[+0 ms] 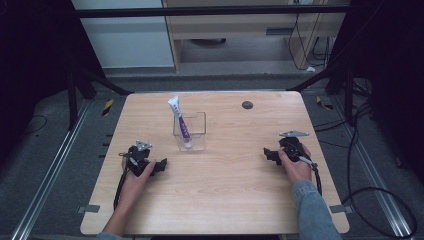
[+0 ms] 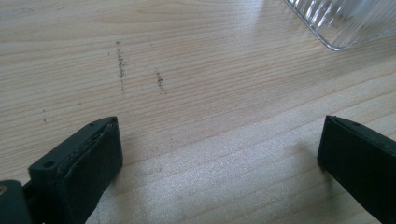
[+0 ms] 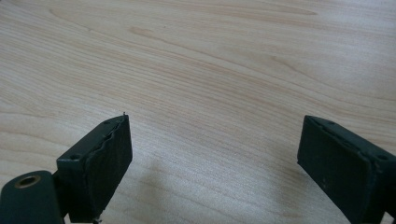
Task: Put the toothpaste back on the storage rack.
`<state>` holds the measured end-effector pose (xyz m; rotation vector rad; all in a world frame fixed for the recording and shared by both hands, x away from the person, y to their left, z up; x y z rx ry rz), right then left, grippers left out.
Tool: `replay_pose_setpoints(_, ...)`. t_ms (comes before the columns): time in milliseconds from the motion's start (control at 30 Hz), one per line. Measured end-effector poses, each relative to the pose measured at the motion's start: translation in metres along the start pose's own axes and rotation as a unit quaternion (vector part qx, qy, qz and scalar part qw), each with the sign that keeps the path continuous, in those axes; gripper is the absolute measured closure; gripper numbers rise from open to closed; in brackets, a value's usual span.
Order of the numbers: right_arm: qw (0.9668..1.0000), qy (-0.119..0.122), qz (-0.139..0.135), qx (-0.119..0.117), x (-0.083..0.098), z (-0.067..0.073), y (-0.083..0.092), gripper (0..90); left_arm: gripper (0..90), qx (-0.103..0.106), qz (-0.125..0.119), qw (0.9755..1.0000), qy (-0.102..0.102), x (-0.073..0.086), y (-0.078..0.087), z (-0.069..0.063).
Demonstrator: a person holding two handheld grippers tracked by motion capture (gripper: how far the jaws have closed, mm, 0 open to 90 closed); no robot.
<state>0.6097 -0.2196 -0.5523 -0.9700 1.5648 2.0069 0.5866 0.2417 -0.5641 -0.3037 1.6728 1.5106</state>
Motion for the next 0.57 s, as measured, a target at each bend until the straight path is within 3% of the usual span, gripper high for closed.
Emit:
replay_pose_setpoints(167,0.9999,-0.004,0.005,0.014,0.005,-0.001,-0.008,10.1,0.0,0.000,0.000,1.0000,0.000,0.000,0.000,0.000)
replay_pose_setpoints(300,0.9993,0.016,-0.001,0.034,0.005,-0.002,-0.012,8.7,0.0,0.000,0.000,1.0000,0.000,0.000,0.000,0.000)
replay_pose_setpoints(400,0.9993,0.016,0.001,0.033,0.005,-0.002,-0.013,8.0,0.0,0.000,0.000,1.0000,0.000,0.000,0.000,0.000)
replay_pose_setpoints(500,0.9986,-0.004,0.008,0.052,0.006,-0.005,-0.014,0.3,0.0,0.000,0.000,1.0000,-0.001,0.000,0.000,0.000)
replay_pose_setpoints(567,0.9979,-0.015,0.008,0.063,0.006,-0.008,-0.014,0.3,0.0,0.000,0.000,1.0000,0.000,0.000,0.000,0.000)
Point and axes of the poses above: each handheld gripper's, and its own axes: y roughly backward along the jaws, x roughly out of its underside, z roughly to its left, the point moved 8 cm from there along -y, roughly forward along the jaws, and after that the axes turned 5 degrees about -y, right-handed, at the moved point
